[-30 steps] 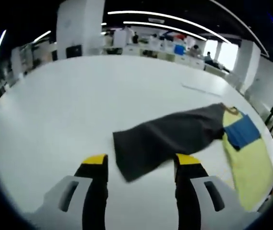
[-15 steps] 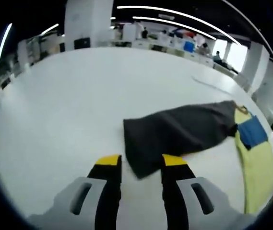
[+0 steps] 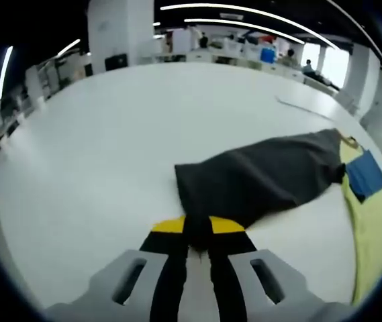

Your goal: Fold the garment on the visible template until the final outline fits inside the template.

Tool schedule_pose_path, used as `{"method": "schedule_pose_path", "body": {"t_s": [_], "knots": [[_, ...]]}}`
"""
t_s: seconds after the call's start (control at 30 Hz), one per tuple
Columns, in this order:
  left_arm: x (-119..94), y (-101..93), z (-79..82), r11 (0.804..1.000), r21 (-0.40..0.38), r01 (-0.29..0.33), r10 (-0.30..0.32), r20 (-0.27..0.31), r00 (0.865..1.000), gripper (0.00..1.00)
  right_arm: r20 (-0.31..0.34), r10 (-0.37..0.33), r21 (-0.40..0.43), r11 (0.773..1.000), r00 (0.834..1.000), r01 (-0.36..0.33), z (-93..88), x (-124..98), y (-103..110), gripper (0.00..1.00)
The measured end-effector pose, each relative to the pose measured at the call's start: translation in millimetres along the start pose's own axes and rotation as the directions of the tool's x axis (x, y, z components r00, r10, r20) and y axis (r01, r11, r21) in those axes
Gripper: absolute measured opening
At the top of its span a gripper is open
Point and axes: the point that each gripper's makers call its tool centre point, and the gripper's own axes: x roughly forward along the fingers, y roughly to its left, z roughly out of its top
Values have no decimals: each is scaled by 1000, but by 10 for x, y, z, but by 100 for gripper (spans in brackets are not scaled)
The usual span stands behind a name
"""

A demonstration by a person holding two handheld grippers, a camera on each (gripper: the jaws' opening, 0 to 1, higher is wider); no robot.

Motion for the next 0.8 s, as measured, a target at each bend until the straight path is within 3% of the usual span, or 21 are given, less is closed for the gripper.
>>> {"method": "schedule_pose_path", "body": {"t_s": [0.13,0.4,0.8], "knots": [[32,32,55,997,69,-17,17,6,1000,1,-3,10,-2,1000,1000,-10,-1,-1,42,99],[77,153,115,993,117,-25,24,11,1000,1,-8,2,21,1000,1000,-2,-57,-16,-4,99],[134,214,187,991,131,-13,12,3,1000,1,-2,-6,40,999,1000,6,-66,-7,-38,99]]}}
